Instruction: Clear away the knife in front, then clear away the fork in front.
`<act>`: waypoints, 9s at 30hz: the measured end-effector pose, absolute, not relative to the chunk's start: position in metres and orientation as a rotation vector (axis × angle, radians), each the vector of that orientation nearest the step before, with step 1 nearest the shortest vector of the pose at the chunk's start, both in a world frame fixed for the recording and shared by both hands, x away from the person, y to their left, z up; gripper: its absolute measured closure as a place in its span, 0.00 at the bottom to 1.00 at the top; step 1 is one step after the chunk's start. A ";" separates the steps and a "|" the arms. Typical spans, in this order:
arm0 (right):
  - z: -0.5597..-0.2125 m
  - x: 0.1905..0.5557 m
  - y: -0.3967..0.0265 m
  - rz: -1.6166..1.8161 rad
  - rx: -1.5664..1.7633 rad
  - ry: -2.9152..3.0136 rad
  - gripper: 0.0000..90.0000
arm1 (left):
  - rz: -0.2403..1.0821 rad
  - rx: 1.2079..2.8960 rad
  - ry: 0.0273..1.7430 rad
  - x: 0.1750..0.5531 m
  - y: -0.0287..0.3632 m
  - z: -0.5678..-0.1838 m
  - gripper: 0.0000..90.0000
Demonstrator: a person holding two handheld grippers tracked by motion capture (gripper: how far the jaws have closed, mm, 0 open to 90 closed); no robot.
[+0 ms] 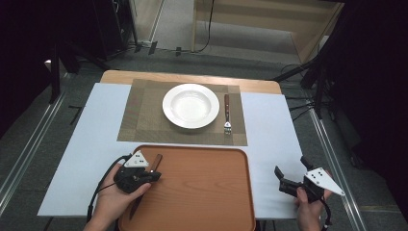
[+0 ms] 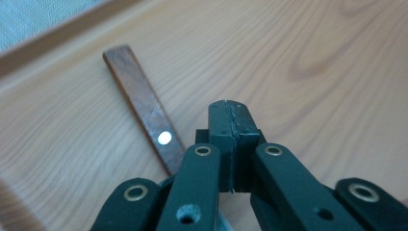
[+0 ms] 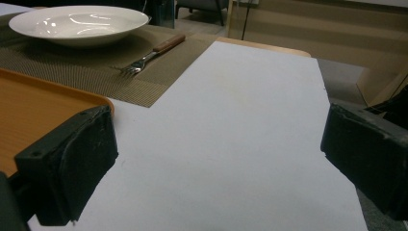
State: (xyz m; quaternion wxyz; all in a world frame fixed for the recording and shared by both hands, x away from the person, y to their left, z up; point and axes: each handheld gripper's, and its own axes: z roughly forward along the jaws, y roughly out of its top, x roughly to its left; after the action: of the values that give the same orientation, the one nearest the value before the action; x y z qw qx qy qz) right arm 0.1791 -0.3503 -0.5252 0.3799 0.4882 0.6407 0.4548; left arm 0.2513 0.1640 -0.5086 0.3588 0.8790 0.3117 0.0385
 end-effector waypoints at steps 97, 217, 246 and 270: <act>-0.497 0.200 -0.323 1.131 1.208 1.704 0.00 | 0.512 1.747 0.972 0.257 0.310 -0.503 0.00; -0.494 0.490 -0.202 0.617 1.810 2.120 0.69 | 0.626 1.700 0.933 0.247 0.308 -0.508 0.00; -0.495 0.482 -0.202 0.638 1.784 2.085 0.85 | 0.624 1.693 0.943 0.247 0.307 -0.508 0.00; -0.471 0.413 -0.242 1.066 1.561 1.905 0.85 | 0.613 1.691 0.866 0.247 0.280 -0.485 0.00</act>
State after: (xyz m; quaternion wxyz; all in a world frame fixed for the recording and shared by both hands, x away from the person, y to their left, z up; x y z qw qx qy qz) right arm 0.4131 -0.2424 -0.4713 0.2269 0.5664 0.6914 0.3869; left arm 0.2474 0.2798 -0.4849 0.5418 0.7121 0.3645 0.2579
